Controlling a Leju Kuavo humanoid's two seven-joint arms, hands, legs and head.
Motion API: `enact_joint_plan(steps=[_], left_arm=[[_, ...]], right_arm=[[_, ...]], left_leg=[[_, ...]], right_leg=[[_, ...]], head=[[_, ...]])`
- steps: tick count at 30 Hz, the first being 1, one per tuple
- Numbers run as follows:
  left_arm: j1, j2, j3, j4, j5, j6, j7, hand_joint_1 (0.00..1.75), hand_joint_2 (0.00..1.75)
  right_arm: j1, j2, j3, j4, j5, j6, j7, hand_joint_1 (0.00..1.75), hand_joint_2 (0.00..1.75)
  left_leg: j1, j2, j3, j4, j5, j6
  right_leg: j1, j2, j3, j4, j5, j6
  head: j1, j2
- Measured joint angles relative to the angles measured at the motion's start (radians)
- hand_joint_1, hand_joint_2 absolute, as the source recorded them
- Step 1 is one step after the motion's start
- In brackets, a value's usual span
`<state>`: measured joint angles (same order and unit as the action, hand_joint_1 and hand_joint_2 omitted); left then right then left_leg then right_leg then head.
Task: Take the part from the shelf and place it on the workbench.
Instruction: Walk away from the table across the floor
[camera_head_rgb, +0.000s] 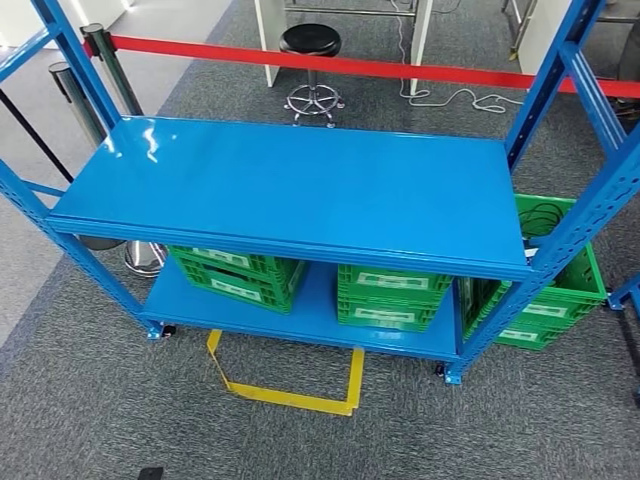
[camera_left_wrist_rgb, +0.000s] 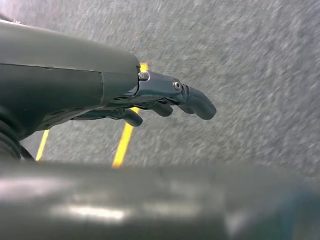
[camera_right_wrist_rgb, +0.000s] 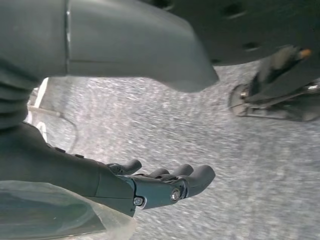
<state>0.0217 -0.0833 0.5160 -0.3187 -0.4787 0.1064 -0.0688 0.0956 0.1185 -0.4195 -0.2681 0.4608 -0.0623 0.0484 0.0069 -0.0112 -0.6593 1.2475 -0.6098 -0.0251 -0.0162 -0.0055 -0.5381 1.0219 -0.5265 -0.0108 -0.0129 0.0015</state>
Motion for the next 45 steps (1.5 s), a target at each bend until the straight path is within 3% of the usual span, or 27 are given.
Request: enact_joint_plan(steps=[1,2,3,5,6,8,11,13,15,16,17,18,21,23,26,28,30,32,33,36,37,40,41,44,45], left_arm=[[0.014,0.002,-0.019,0.001,0.019,-0.004,0.003,0.0,0.0],[0.028,0.004,-0.037,0.004,0.037,-0.007,0.006,0.0,0.0],[0.043,0.007,-0.053,0.007,0.053,-0.011,0.009,0.0,0.0],[0.069,0.013,-0.086,0.016,0.086,-0.018,0.012,0.0,0.0],[0.08,0.015,-0.103,0.02,0.103,-0.022,0.014,0.0,0.0],[0.099,0.02,-0.141,0.025,0.139,-0.03,0.019,0.0,0.0],[0.117,0.028,-0.2,0.024,0.197,-0.042,0.027,0.0,0.0],[0.113,0.034,-0.237,0.012,0.234,-0.05,0.03,0.0,0.0],[0.1,0.039,-0.272,-0.012,0.268,-0.057,0.033,0.0,0.0],[0.09,0.042,-0.287,-0.027,0.283,-0.06,0.035,0.0,0.0],[0.079,0.043,-0.302,-0.045,0.296,-0.064,0.038,0.0,0.0],[0.067,0.045,-0.314,-0.064,0.308,-0.067,0.04,0.0,0.0],[0.033,0.048,-0.35,-0.12,0.342,-0.074,0.044,0.0,0.0],[0.02,0.053,-0.378,-0.146,0.37,-0.079,0.046,0.0,0.0],[0.032,0.062,-0.418,-0.153,0.415,-0.089,0.054,0.0,0.0],[0.062,0.065,-0.437,-0.14,0.435,-0.093,0.06,0.0,0.0],[0.102,0.066,-0.451,-0.11,0.447,-0.095,0.062,0.0,0.0],[0.143,0.068,-0.462,-0.073,0.455,-0.096,0.063,0.0,0.0],[0.163,0.069,-0.465,-0.055,0.457,-0.097,0.063,0.0,0.0],[0.213,0.072,-0.473,0.003,0.462,-0.1,0.064,0.0,0.0],[0.221,0.072,-0.476,0.015,0.465,-0.101,0.064,0.0,0.0],[0.207,0.071,-0.487,0.001,0.474,-0.103,0.064,0.0,0.0],[0.195,0.071,-0.488,-0.01,0.476,-0.103,0.064,0.0,0.0],[0.158,0.073,-0.49,-0.029,0.479,-0.104,0.064,0.0,0.0],[0.15,0.074,-0.491,-0.034,0.479,-0.104,0.064,0.0,0.0]], right_arm=[[-0.004,-0.004,0.015,-0.012,-0.018,0.002,-0.002,0.0,0.0],[-0.009,-0.008,0.029,-0.025,-0.035,0.004,-0.004,0.0,0.0],[-0.015,-0.011,0.043,-0.039,-0.051,0.005,-0.006,0.0,0.0],[-0.029,-0.016,0.07,-0.069,-0.082,0.01,-0.01,0.0,0.0],[-0.036,-0.019,0.083,-0.082,-0.098,0.012,-0.012,0.0,0.0],[-0.045,-0.028,0.113,-0.105,-0.133,0.017,-0.015,0.0,0.0],[-0.041,-0.041,0.159,-0.12,-0.188,0.023,-0.019,0.0,0.0],[-0.023,-0.05,0.188,-0.12,-0.224,0.028,-0.022,0.0,0.87],[0.006,-0.057,0.215,-0.109,-0.256,0.034,-0.025,0.0,1.75],[0.022,-0.059,0.228,-0.1,-0.271,0.036,-0.026,0.0,1.75],[0.04,-0.062,0.239,-0.087,-0.285,0.038,-0.027,0.0,1.75],[0.057,-0.065,0.248,-0.073,-0.296,0.039,-0.028,0.0,1.75],[0.104,-0.076,0.276,-0.035,-0.328,0.042,-0.031,0.0,1.75],[0.125,-0.084,0.299,-0.02,-0.355,0.045,-0.033,0.0,1.75],[0.127,-0.092,0.333,-0.028,-0.398,0.052,-0.038,0.0,1.75],[0.105,-0.096,0.347,-0.053,-0.417,0.055,-0.042,0.0,1.75],[0.068,-0.098,0.357,-0.089,-0.429,0.056,-0.045,0.0,1.75],[0.031,-0.099,0.366,-0.127,-0.436,0.056,-0.046,0.0,1.75],[0.015,-0.099,0.37,-0.147,-0.438,0.057,-0.046,0.0,1.75],[-0.032,-0.105,0.376,-0.211,-0.443,0.058,-0.047,0.0,1.75],[-0.042,-0.108,0.377,-0.226,-0.445,0.058,-0.048,0.0,1.75],[-0.031,-0.113,0.384,-0.215,-0.455,0.058,-0.048,0.0,0.44],[-0.017,-0.113,0.386,-0.203,-0.457,0.059,-0.046,0.0,0.44],[0.03,-0.113,0.393,-0.183,-0.458,0.059,-0.045,0.0,1.75],[0.04,-0.113,0.395,-0.179,-0.458,0.059,-0.045,0.0,1.75]], left_leg=[[0.002,0.0,-0.019,0.041,-0.01,-0.002],[0.003,0.0,-0.023,0.049,-0.001,-0.003],[0.005,0.0,-0.008,0.017,0.026,-0.002],[0.005,0.001,0.051,-0.109,0.09,0.001],[0.004,0.002,0.077,-0.165,0.108,0.005],[-0.001,0.002,0.099,-0.213,0.111,0.015],[0.0,0.003,0.101,-0.223,0.115,0.036],[0.002,0.004,0.102,-0.23,0.119,0.049],[-0.001,0.004,0.101,-0.23,0.118,0.055],[-0.003,0.004,0.102,-0.23,0.117,0.056],[-0.005,0.004,0.103,-0.23,0.116,0.057],[-0.006,0.004,0.105,-0.23,0.115,0.057],[-0.009,0.003,0.112,-0.228,0.108,0.049],[-0.011,0.003,0.112,-0.227,0.105,0.04],[-0.011,0.004,0.114,-0.224,0.1,0.024],[-0.007,0.004,0.093,-0.169,0.063,0.013],[-0.002,0.004,0.035,-0.043,-0.002,0.003],[0.006,0.004,-0.005,0.043,-0.028,-0.008],[0.011,0.004,0.0,0.03,-0.01,-0.015],[0.033,0.004,0.092,-0.156,0.084,-0.043],[0.037,0.002,0.116,-0.202,0.097,-0.041],[0.034,-0.008,0.127,-0.223,0.095,-0.016],[0.032,-0.011,0.126,-0.223,0.095,-0.016],[0.027,-0.01,0.123,-0.223,0.095,-0.013],[0.026,-0.007,0.123,-0.223,0.094,-0.012]], right_leg=[[0.0,0.0,0.001,0.0,-0.001,0.0],[0.0,0.0,0.002,0.0,-0.001,0.0],[0.0,0.0,0.004,0.0,-0.002,0.001],[0.001,0.001,0.007,0.0,-0.006,0.007],[0.003,0.001,0.006,0.001,-0.009,0.012],[0.005,-0.001,0.003,-0.002,-0.013,0.024],[0.002,0.0,0.003,0.003,-0.022,0.041],[0.001,0.003,-0.028,0.072,-0.068,0.047],[0.002,0.004,-0.093,0.202,-0.132,0.049],[0.002,0.004,-0.12,0.252,-0.147,0.049],[0.002,0.004,-0.132,0.268,-0.14,0.048],[0.002,0.004,-0.125,0.246,-0.115,0.047],[0.005,0.004,-0.039,0.058,-0.016,0.036],[0.008,0.005,-0.009,0.003,0.003,0.027],[0.007,0.005,-0.005,-0.005,0.011,0.014],[0.003,0.003,-0.003,-0.012,0.014,0.004],[0.003,0.002,-0.003,-0.012,0.013,-0.003],[0.003,0.001,-0.003,-0.012,0.011,-0.005],[0.001,-0.001,-0.001,-0.011,0.01,-0.006],[-0.001,0.001,-0.001,0.0,-0.001,0.005],[0.001,0.002,-0.005,0.005,-0.007,0.011],[0.005,-0.001,-0.007,0.006,-0.015,0.023],[0.004,-0.004,-0.001,0.004,-0.014,0.025],[-0.002,-0.001,0.009,0.001,-0.008,0.033],[-0.003,0.003,0.009,0.0,-0.007,0.036]], head=[[0.0,0.0],[0.0,0.0],[0.0,0.0],[0.0,0.0],[0.0,0.0],[0.001,0.0],[0.002,0.0],[0.004,0.0],[0.006,0.0],[0.005,0.0],[0.005,0.0],[0.005,0.0],[0.005,0.0],[0.004,0.0],[0.003,0.0],[0.001,0.0],[0.0,0.0],[0.0,0.0],[0.0,0.0],[-0.003,0.0],[-0.003,0.0],[0.002,0.0],[0.003,0.0],[0.003,0.0],[0.003,0.0]])
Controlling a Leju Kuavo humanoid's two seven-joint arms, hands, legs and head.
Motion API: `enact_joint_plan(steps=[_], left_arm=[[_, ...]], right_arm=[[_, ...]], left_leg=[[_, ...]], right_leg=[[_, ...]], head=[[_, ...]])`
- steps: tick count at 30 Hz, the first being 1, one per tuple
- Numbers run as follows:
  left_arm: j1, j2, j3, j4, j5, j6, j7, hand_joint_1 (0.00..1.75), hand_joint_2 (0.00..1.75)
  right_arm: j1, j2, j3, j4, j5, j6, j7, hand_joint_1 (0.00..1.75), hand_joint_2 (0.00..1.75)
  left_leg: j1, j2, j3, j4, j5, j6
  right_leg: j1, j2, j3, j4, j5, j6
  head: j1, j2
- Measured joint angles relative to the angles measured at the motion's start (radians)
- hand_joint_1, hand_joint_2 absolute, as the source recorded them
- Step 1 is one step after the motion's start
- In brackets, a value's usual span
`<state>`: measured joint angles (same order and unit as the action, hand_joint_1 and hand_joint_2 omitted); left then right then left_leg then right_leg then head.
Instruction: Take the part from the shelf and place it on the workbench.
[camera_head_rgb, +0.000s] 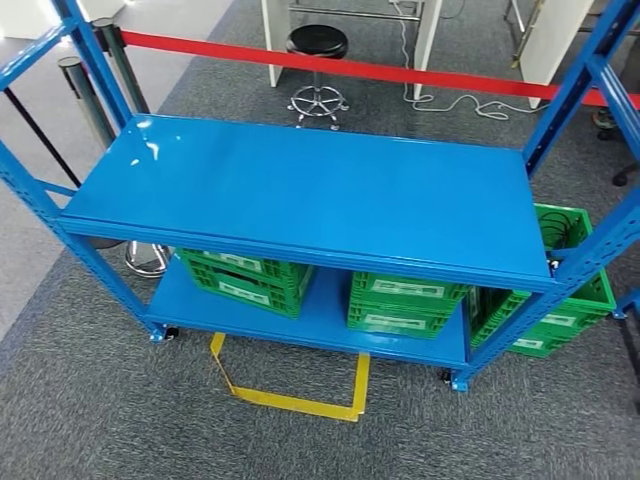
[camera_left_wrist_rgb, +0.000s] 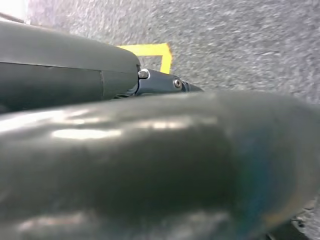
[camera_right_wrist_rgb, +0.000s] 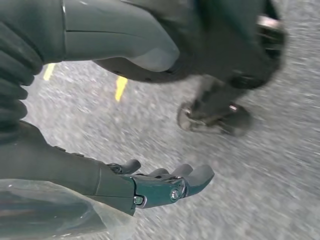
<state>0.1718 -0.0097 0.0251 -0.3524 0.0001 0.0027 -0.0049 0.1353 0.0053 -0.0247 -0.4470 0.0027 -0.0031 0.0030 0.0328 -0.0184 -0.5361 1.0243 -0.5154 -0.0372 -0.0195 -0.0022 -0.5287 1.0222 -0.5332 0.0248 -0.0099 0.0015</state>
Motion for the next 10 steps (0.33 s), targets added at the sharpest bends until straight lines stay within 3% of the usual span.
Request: enact_joint_plan(steps=[3,7,10], left_arm=[[-0.013,0.001,-0.002,-0.011,0.0,0.0,0.0,0.0,0.0],[-0.018,0.002,-0.004,-0.019,0.0,0.0,0.0,0.0,0.0],[-0.019,0.004,-0.004,-0.023,0.0,0.0,0.0,0.0,0.0]], right_arm=[[0.012,0.0,0.004,0.011,0.0,0.001,0.0,0.0,1.75],[0.013,0.0,0.004,0.019,-0.001,0.001,0.0,0.0,0.0],[0.014,0.0,0.005,0.022,-0.001,0.001,0.0,0.0,0.0]], left_leg=[[-0.003,0.004,0.002,0.0,-0.002,0.003],[-0.004,0.004,0.003,0.001,-0.003,0.005],[-0.004,0.004,0.004,0.001,-0.003,0.005]], right_leg=[[-0.003,0.004,-0.001,-0.001,0.0,0.001],[-0.004,0.003,-0.002,-0.002,0.0,0.002],[-0.004,0.003,-0.008,-0.002,-0.001,0.004]], head=[[0.0,0.0],[0.0,0.0],[0.0,0.0]])
